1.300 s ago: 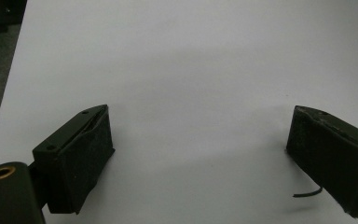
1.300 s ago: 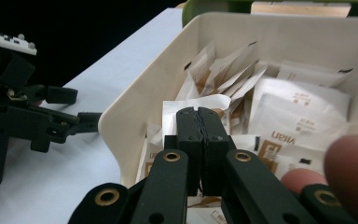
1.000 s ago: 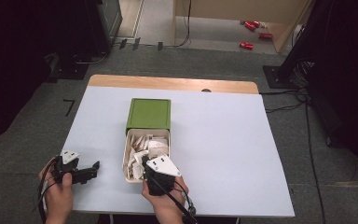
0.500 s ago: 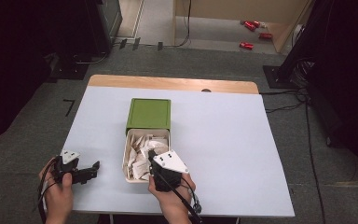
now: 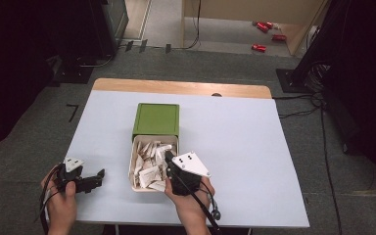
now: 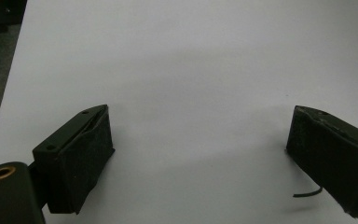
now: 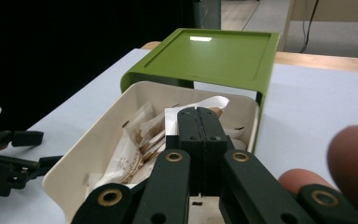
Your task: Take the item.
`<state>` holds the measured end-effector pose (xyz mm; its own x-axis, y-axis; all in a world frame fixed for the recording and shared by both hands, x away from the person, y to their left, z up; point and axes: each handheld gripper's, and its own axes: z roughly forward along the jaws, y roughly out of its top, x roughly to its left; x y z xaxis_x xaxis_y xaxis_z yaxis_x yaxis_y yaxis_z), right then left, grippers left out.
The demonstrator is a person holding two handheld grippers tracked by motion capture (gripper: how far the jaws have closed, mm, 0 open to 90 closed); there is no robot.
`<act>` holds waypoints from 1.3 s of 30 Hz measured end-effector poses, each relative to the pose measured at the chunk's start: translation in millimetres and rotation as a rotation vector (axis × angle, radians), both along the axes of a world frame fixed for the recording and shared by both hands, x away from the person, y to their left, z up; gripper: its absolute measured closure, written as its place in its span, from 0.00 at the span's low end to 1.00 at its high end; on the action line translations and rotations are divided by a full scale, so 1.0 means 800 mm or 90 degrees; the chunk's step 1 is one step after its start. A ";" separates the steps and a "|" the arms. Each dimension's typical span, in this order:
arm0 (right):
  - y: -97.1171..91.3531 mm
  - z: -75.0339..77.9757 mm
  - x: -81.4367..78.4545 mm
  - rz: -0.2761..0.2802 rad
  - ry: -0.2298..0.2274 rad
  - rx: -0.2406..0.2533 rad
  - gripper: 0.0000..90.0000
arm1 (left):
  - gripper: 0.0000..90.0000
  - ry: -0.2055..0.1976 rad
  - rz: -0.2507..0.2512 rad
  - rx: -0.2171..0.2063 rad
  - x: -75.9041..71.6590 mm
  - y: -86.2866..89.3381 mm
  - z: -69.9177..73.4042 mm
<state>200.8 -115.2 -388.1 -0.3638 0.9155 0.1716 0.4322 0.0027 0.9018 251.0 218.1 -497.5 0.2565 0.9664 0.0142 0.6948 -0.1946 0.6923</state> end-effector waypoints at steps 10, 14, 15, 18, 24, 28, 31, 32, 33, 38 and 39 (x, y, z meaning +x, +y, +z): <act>-0.021 0.009 0.008 -0.027 -0.007 0.009 1.00 | 0.08 -0.001 0.001 -0.001 0.000 0.000 0.000; -0.028 0.012 0.010 -0.032 -0.011 0.011 1.00 | 0.08 -0.001 0.001 -0.001 0.000 0.000 0.000; -0.033 0.013 0.012 -0.035 -0.012 0.013 1.00 | 0.08 -0.002 0.002 -0.001 0.000 0.000 0.000; -0.041 0.015 0.014 -0.039 -0.014 0.011 1.00 | 0.08 -0.002 0.001 -0.002 0.000 0.000 0.000; -0.062 0.020 0.017 -0.055 -0.020 0.011 1.00 | 0.08 -0.002 0.002 -0.002 0.000 0.000 0.000; -0.075 0.022 0.018 -0.065 -0.021 0.007 1.00 | 0.08 -0.002 0.002 -0.002 0.000 0.000 0.000; -0.084 0.021 0.020 -0.074 -0.020 0.006 1.00 | 0.08 -0.002 0.002 -0.002 0.000 0.000 0.000; -0.087 0.020 0.021 -0.077 -0.021 0.007 1.00 | 0.08 -0.002 0.002 -0.002 0.000 0.000 0.000; -0.090 0.019 0.022 -0.080 -0.020 0.007 1.00 | 0.08 -0.002 0.002 -0.002 0.000 0.000 0.000; -0.101 0.014 0.025 -0.091 -0.016 0.005 1.00 | 0.08 -0.002 0.002 -0.002 0.000 0.000 0.000; -0.106 0.011 0.026 -0.096 -0.014 0.004 1.00 | 0.08 -0.003 0.002 -0.002 0.000 0.000 0.000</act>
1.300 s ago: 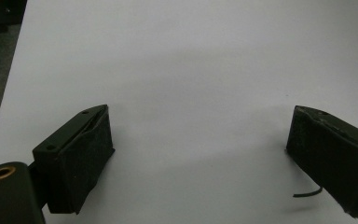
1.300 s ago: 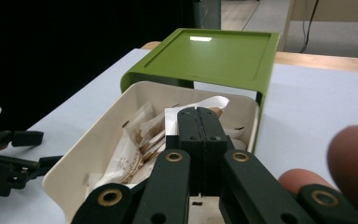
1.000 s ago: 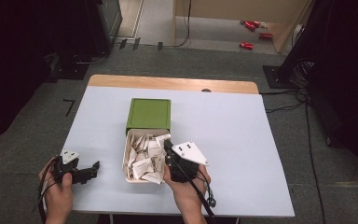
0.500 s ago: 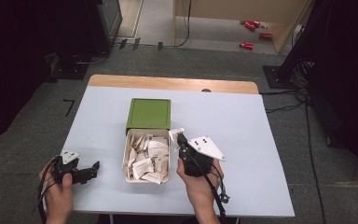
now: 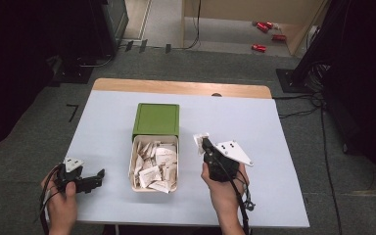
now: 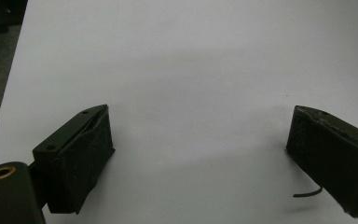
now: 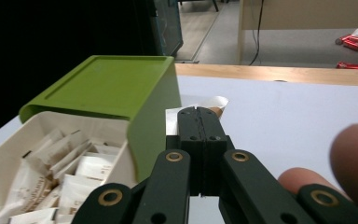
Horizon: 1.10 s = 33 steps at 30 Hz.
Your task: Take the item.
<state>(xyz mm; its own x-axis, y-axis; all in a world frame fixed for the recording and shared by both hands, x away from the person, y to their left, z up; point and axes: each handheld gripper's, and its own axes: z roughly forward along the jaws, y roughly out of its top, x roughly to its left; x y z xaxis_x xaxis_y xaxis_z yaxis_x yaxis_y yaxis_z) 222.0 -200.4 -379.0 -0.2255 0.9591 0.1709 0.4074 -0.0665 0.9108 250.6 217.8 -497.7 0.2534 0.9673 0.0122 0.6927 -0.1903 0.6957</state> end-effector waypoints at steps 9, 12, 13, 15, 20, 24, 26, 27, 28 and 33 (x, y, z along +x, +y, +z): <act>-0.022 -0.017 0.007 -0.013 0.006 0.000 1.00 | 0.08 0.000 0.000 0.000 0.000 0.000 0.000; -0.025 -0.022 0.009 -0.017 0.010 -0.001 1.00 | 0.08 0.000 0.000 0.000 0.000 0.000 0.000; -0.027 -0.024 0.010 -0.018 0.012 -0.002 1.00 | 0.08 0.000 0.000 0.000 0.000 0.000 0.000; -0.031 -0.033 0.012 -0.022 0.017 -0.002 1.00 | 0.08 0.000 0.000 0.000 0.000 0.000 0.000; -0.040 -0.046 0.016 -0.033 0.029 0.000 1.00 | 0.08 0.000 0.000 0.000 0.000 0.000 0.000; -0.049 -0.054 0.018 -0.040 0.035 0.001 1.00 | 0.08 0.000 0.000 0.000 0.000 0.000 0.000; -0.053 -0.059 0.019 -0.045 0.040 0.002 1.00 | 0.08 0.000 0.000 0.000 0.000 0.000 0.000; -0.053 -0.059 0.019 -0.045 0.040 0.002 1.00 | 0.08 0.000 0.000 0.000 0.000 0.000 0.000; -0.058 -0.065 0.021 -0.048 0.044 0.001 1.00 | 0.08 0.000 0.000 0.000 0.000 0.000 0.000; -0.067 -0.081 0.025 -0.058 0.061 -0.001 1.00 | 0.08 0.000 0.000 0.000 0.000 0.000 0.000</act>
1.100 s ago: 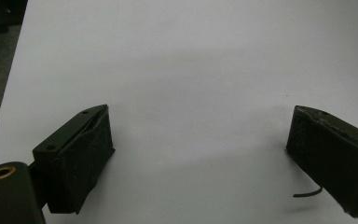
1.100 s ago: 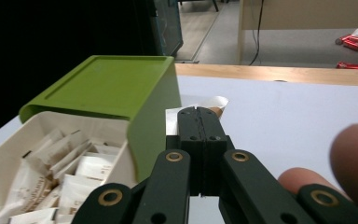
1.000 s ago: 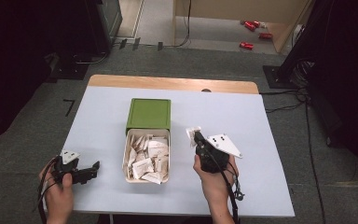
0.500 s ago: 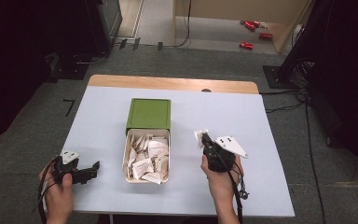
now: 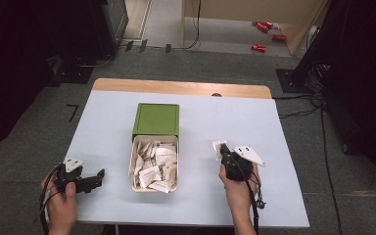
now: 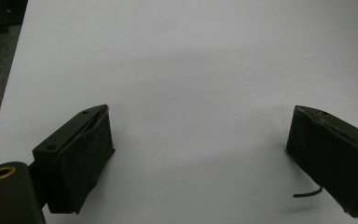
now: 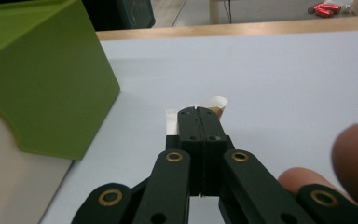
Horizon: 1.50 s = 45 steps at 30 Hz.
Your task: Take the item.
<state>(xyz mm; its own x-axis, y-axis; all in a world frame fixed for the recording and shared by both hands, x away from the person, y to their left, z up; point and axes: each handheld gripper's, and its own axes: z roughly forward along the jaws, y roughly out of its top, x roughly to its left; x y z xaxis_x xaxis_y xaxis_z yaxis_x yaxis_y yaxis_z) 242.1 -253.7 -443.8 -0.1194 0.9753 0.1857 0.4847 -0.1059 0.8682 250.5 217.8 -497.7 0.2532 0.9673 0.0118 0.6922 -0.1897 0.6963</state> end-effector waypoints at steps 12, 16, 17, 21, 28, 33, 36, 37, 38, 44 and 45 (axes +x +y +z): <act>-0.015 -0.037 0.005 -0.016 0.040 -0.002 1.00 | 0.08 0.000 0.000 0.000 0.000 0.000 0.000; -0.019 -0.043 0.005 -0.021 0.046 -0.004 1.00 | 0.08 0.000 0.000 0.000 0.000 0.000 0.000; -0.021 -0.048 0.006 -0.025 0.052 -0.003 1.00 | 0.08 0.000 0.000 0.000 0.000 0.000 0.000; -0.024 -0.055 0.006 -0.030 0.060 -0.002 1.00 | 0.08 0.000 0.000 0.001 0.000 0.000 0.000; -0.027 -0.061 0.007 -0.028 0.062 -0.001 1.00 | 0.08 0.000 0.000 0.000 0.000 0.000 0.000; -0.027 -0.062 0.008 -0.024 0.064 0.004 1.00 | 0.08 0.000 0.000 0.001 0.000 0.000 0.000; -0.027 -0.061 0.009 -0.024 0.067 0.006 0.99 | 0.08 0.000 0.000 0.001 0.000 0.000 0.000; -0.027 -0.060 0.009 -0.026 0.068 0.008 0.96 | 0.08 0.000 0.000 0.000 0.000 0.000 0.000; -0.028 -0.059 0.009 -0.025 0.065 0.008 0.92 | 0.08 0.000 0.000 0.001 0.000 0.000 0.000; -0.024 -0.049 0.005 -0.018 0.057 0.017 0.79 | 0.08 0.001 0.000 0.001 0.000 0.000 0.000; -0.024 -0.049 0.005 -0.018 0.057 0.017 0.79 | 0.08 0.001 0.000 0.001 0.000 0.000 0.000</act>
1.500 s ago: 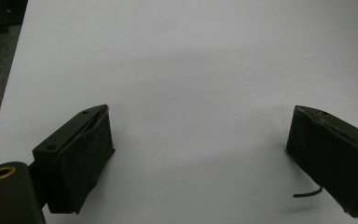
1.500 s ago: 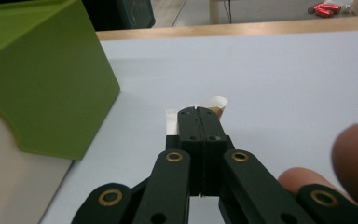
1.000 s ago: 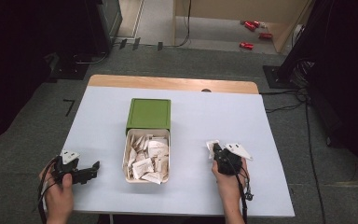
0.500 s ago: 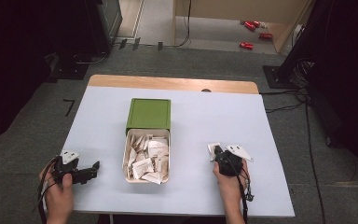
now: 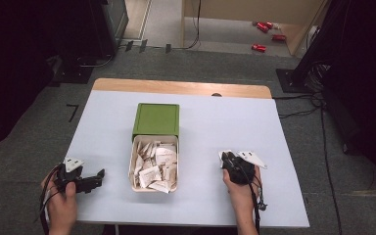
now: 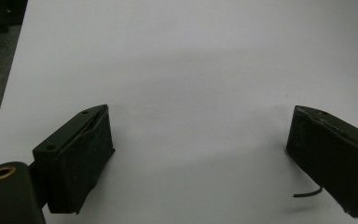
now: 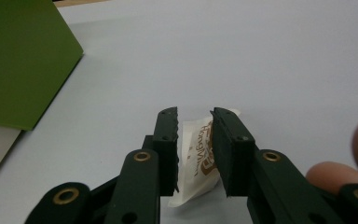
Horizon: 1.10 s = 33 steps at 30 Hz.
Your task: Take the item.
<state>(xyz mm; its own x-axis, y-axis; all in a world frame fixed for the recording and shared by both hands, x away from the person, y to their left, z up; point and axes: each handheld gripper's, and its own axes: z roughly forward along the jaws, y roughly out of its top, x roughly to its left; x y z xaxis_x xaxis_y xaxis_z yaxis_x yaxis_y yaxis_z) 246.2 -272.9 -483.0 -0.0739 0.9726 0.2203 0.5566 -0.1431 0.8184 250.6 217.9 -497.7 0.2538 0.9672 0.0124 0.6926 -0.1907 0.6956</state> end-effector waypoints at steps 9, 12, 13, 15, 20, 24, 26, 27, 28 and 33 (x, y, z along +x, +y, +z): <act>0.009 0.022 -0.004 0.000 -0.002 -0.004 0.43 | 0.08 0.000 0.000 0.000 0.000 0.000 0.000; 0.012 0.034 -0.004 0.019 -0.010 0.001 0.25 | 0.08 0.000 0.000 0.000 0.000 0.000 0.000; 0.012 0.034 -0.004 0.019 -0.010 0.001 0.25 | 0.08 0.000 0.000 0.000 0.000 0.000 0.000; 0.014 0.041 -0.006 0.029 -0.008 0.001 0.20 | 0.08 0.000 0.000 0.000 0.000 0.000 0.000; 0.028 0.056 -0.010 0.050 -0.007 -0.012 0.17 | 0.08 0.001 0.000 0.000 0.000 0.000 0.000; 0.038 0.068 -0.014 0.063 -0.016 -0.010 0.17 | 0.08 0.000 0.000 0.000 0.000 0.000 0.000; 0.042 0.074 -0.016 0.070 -0.021 -0.010 0.17 | 0.08 0.000 0.000 0.000 0.000 0.000 0.000; 0.044 0.077 -0.017 0.071 -0.023 -0.007 0.17 | 0.08 0.000 0.000 0.000 0.000 0.000 0.000; 0.046 0.080 -0.017 0.073 -0.027 -0.007 0.17 | 0.08 0.000 0.000 0.000 0.000 0.000 0.000; 0.056 0.093 -0.020 0.080 -0.038 -0.005 0.17 | 0.08 0.001 0.000 0.000 0.000 0.000 0.000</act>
<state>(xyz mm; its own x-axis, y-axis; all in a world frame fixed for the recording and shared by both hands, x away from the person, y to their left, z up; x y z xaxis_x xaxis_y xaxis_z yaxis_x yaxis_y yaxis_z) 230.0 -228.2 -408.5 -0.2086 0.9566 0.2037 0.5198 -0.0680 0.8516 250.8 217.9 -497.6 0.2543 0.9670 0.0126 0.6932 -0.1913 0.6949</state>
